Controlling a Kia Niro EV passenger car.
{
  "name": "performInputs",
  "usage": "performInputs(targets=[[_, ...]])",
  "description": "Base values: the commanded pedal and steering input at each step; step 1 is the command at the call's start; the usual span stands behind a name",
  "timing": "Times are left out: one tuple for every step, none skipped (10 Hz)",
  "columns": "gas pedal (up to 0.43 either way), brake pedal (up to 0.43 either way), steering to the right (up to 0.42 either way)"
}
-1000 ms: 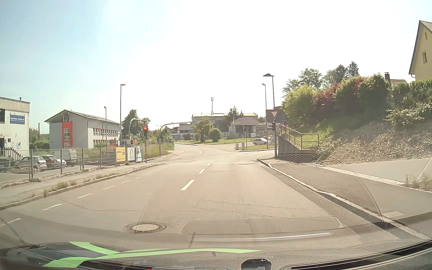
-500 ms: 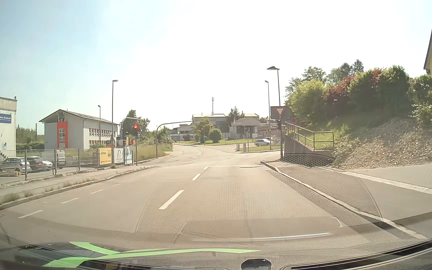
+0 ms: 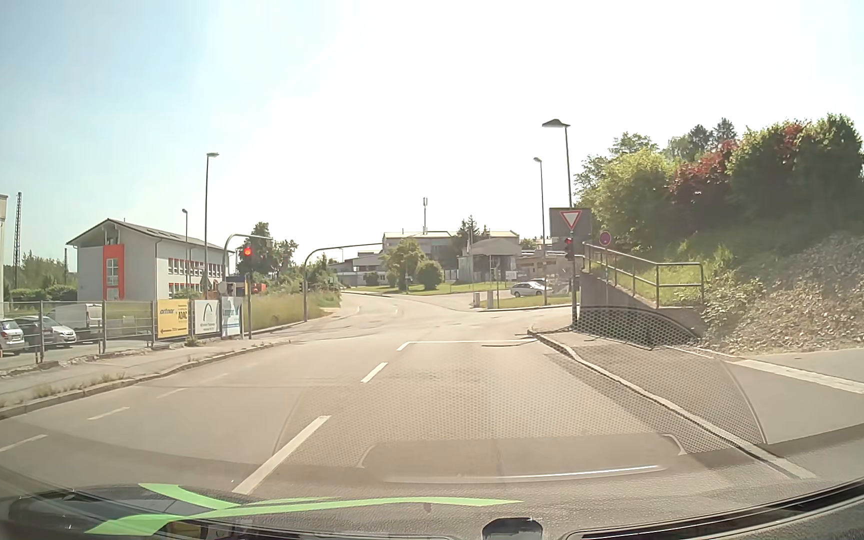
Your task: Follow the waypoints while adhering to traffic rules and regulations
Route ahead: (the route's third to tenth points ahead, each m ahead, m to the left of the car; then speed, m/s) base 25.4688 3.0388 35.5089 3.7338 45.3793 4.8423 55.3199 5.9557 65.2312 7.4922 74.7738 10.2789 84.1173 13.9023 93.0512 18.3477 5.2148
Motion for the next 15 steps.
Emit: performInputs(targets=[[0.0, 0.171, -0.004], [0.0, 0.171, -0.004], [0.0, 0.171, -0.004], [0.0, 0.165, -0.004], [0.0, 0.171, -0.004], [0.0, 0.177, -0.005], [0.0, 0.183, -0.004], [0.0, 0.183, -0.004], [0.0, 0.183, -0.004], [0.0, 0.189, -0.004], [0.0, 0.189, -0.004], [0.0, 0.183, -0.004], [0.0, 0.183, -0.004], [0.0, 0.183, -0.004], [0.0, 0.183, -0.004]])
